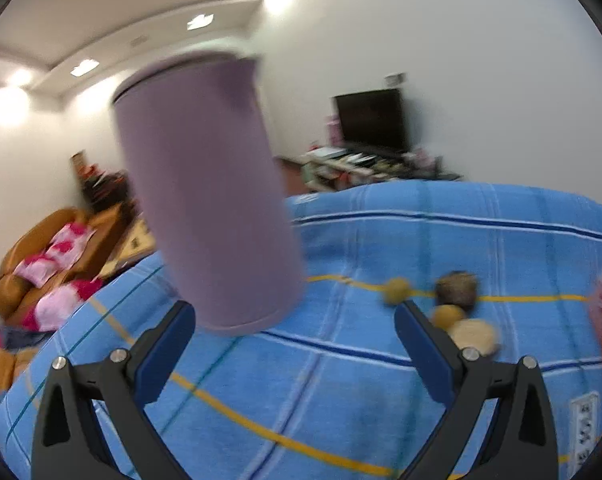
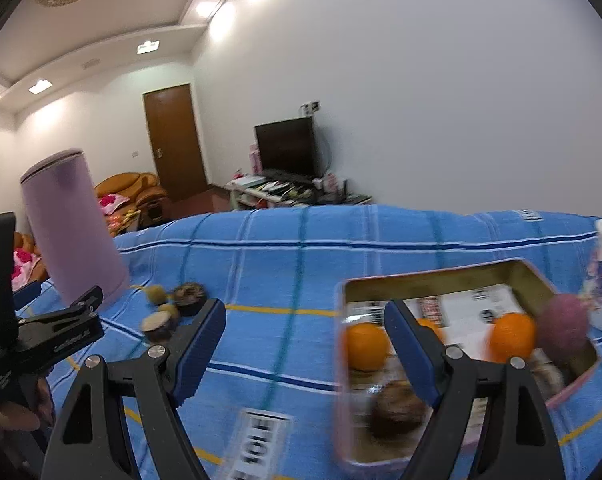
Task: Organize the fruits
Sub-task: 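Move both tools back toward the fruits beside the kettle, then grasp the cut taro with the right gripper while the left grasps a small round fruit, then carry the taro and round fruit over the pink tin box and open both grippers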
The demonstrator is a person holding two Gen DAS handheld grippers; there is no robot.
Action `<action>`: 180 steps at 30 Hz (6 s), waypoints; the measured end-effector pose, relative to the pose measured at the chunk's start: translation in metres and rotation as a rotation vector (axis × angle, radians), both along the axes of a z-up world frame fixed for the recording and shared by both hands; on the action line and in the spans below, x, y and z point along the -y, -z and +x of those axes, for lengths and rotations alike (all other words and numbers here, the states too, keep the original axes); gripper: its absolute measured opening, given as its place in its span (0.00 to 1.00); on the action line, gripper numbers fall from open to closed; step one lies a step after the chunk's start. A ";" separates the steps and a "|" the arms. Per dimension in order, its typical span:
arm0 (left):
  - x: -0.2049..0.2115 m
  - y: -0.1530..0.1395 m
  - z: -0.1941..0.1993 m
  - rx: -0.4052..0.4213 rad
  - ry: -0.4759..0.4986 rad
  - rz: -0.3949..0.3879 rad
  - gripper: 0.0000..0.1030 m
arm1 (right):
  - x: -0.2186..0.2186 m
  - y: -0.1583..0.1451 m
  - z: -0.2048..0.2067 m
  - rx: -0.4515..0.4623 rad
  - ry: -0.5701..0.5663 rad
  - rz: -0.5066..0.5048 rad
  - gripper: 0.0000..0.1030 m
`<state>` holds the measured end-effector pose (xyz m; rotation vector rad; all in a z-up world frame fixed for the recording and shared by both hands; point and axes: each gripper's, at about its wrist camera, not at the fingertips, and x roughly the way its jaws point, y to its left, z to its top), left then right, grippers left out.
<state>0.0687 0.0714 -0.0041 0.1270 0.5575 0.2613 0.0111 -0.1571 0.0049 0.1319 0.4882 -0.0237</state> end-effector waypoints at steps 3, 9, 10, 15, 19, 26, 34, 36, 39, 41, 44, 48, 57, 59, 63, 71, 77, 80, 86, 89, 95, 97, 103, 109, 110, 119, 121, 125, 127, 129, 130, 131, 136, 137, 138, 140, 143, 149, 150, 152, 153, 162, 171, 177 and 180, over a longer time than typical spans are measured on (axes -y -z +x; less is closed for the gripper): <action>-0.021 0.004 0.010 -0.047 -0.050 -0.058 0.99 | -0.021 0.005 0.015 -0.044 -0.052 0.011 0.80; -0.045 0.013 0.020 -0.086 -0.117 -0.090 0.99 | -0.070 0.021 0.058 -0.194 -0.191 0.022 0.78; -0.047 0.013 0.021 -0.087 -0.122 -0.091 0.99 | -0.076 0.024 0.063 -0.214 -0.207 0.024 0.76; -0.053 0.015 0.023 -0.099 -0.136 -0.109 0.99 | -0.099 0.032 0.087 -0.280 -0.293 0.041 0.66; -0.052 0.015 0.024 -0.103 -0.123 -0.109 0.99 | -0.114 0.029 0.097 -0.302 -0.331 0.020 0.66; -0.064 0.016 0.025 -0.108 -0.144 -0.153 0.99 | -0.123 0.048 0.106 -0.378 -0.352 0.029 0.47; -0.052 0.016 0.024 -0.112 -0.081 -0.140 0.99 | -0.107 0.040 0.088 -0.372 -0.322 -0.008 0.39; -0.050 0.016 0.024 -0.115 -0.060 -0.153 0.99 | -0.089 0.031 0.072 -0.301 -0.287 0.047 0.39; -0.044 0.017 0.023 -0.108 -0.007 -0.170 0.97 | -0.065 0.017 0.052 -0.197 -0.202 0.069 0.39; -0.034 0.017 0.023 -0.105 0.058 -0.165 0.95 | -0.051 0.011 0.041 -0.162 -0.151 0.065 0.39; -0.014 0.022 0.024 -0.136 0.174 -0.149 0.81 | -0.039 0.004 0.029 -0.140 -0.132 0.038 0.39; 0.002 0.022 0.029 -0.196 0.275 -0.233 0.74 | -0.030 0.001 0.012 -0.138 -0.147 0.035 0.39; 0.052 0.026 0.055 -0.306 0.355 -0.143 0.41 | -0.026 -0.005 -0.003 -0.105 -0.171 0.038 0.39; 0.062 0.029 0.060 -0.315 0.382 -0.135 0.38 | -0.024 -0.003 -0.001 -0.113 -0.169 0.052 0.39; 0.079 0.037 0.068 -0.319 0.392 -0.063 0.36 | -0.024 0.000 0.003 -0.132 -0.167 0.077 0.39; 0.021 0.039 0.080 -0.331 0.374 -0.398 0.27 | -0.022 0.002 0.005 -0.136 -0.158 0.077 0.39; 0.007 0.018 0.057 -0.153 0.287 -0.319 0.27 | -0.026 -0.001 0.001 -0.098 -0.143 0.028 0.39; 0.021 0.010 0.038 -0.066 0.250 -0.195 0.27 | -0.031 -0.003 -0.002 -0.067 -0.126 -0.040 0.39; 0.028 -0.008 0.014 0.045 0.270 -0.150 0.27 | -0.025 -0.008 -0.005 -0.031 -0.109 -0.051 0.39; 0.036 -0.006 0.004 0.025 0.256 -0.146 0.27 | -0.024 -0.009 -0.004 -0.033 -0.104 -0.050 0.39; 0.058 -0.003 -0.012 0.006 0.248 -0.136 0.27 | -0.026 -0.006 -0.005 -0.049 -0.115 -0.046 0.39; 0.059 -0.004 -0.017 0.016 0.234 -0.125 0.27 | -0.029 -0.007 -0.008 -0.040 -0.126 -0.053 0.39; 0.061 -0.004 -0.032 0.029 0.222 -0.126 0.27 | -0.035 -0.007 -0.020 -0.016 -0.134 -0.103 0.39; 0.067 -0.005 -0.037 0.029 0.234 -0.118 0.27 | -0.031 -0.006 -0.022 -0.025 -0.130 -0.095 0.39; 0.068 -0.005 -0.037 0.028 0.234 -0.118 0.27 | -0.030 -0.005 -0.023 -0.026 -0.129 -0.093 0.39; 0.076 -0.004 -0.043 0.018 0.251 -0.134 0.27 | -0.023 -0.010 -0.029 0.000 -0.123 -0.095 0.39; 0.081 -0.004 -0.044 0.007 0.260 -0.138 0.27 | -0.019 -0.011 -0.030 0.005 -0.120 -0.101 0.39; 0.091 -0.006 -0.047 0.008 0.274 -0.124 0.27 | -0.011 -0.013 -0.034 0.018 -0.107 -0.118 0.39; 0.096 -0.008 -0.049 0.012 0.279 -0.124 0.27 | -0.005 -0.014 -0.035 0.020 -0.102 -0.117 0.39; 0.101 -0.009 -0.051 0.012 0.287 -0.127 0.27 | 0.001 -0.015 -0.036 0.021 -0.098 -0.116 0.39; 0.104 -0.010 -0.052 0.012 0.293 -0.128 0.27 | 0.004 -0.015 -0.037 0.021 -0.096 -0.117 0.39; 0.108 -0.011 -0.052 0.012 0.298 -0.128 0.27 | 0.007 -0.015 -0.038 0.021 -0.092 -0.118 0.39; 0.125 -0.017 -0.057 0.028 0.325 -0.120 0.27 | 0.021 -0.018 -0.042 0.031 -0.071 -0.126 0.39; 0.128 -0.018 -0.057 0.031 0.330 -0.119 0.27 | 0.024 -0.018 -0.043 0.032 -0.067 -0.126 0.39; 0.131 -0.019 -0.057 0.034 0.334 -0.117 0.27 | 0.027 -0.019 -0.043 0.033 -0.065 -0.124 0.39; 0.139 -0.020 -0.058 0.039 0.343 -0.113 0.27 | 0.034 -0.019 -0.044 0.034 -0.054 -0.124 0.39; 0.150 -0.020 -0.058 0.038 0.360 -0.109 0.27 | 0.045 -0.021 -0.045 0.036 -0.038 -0.125 0.39; 0.171 -0.021 -0.058 0.033 0.389 -0.108 0.27 | 0.067 -0.021 -0.044 0.032 0.004 -0.130 0.39; 0.173 -0.022 -0.057 0.035 0.393 -0.107 0.27 | 0.070 -0.021 -0.043 0.031 0.010 -0.127 0.39; 0.180 -0.022 -0.056 0.036 0.403 -0.107 0.27 | 0.078 -0.022 -0.043 0.030 0.023 -0.121 0.39; 0.183 -0.023 -0.056 0.036 0.406 -0.107 0.27 | 0.082 -0.022 -0.042 0.030 0.030 -0.122 0.39; 0.221 -0.022 -0.050 0.012 0.470 -0.134 0.27 | 0.113 -0.026 -0.037 0.026 0.108 -0.126 0.39; 0.249 -0.015 -0.045 -0.017 0.509 -0.147 0.27 | 0.142 -0.024 -0.032 -0.002 0.172 -0.109 0.39; 0.254 -0.009 -0.041 -0.040 0.507 -0.157 0.27 | 0.148 -0.017 -0.021 -0.039 0.168 -0.100 0.39; 0.253 -0.005 -0.037 -0.065 0.503 -0.173 0.27 | 0.146 -0.011 -0.014 -0.068 0.155 -0.091 0.39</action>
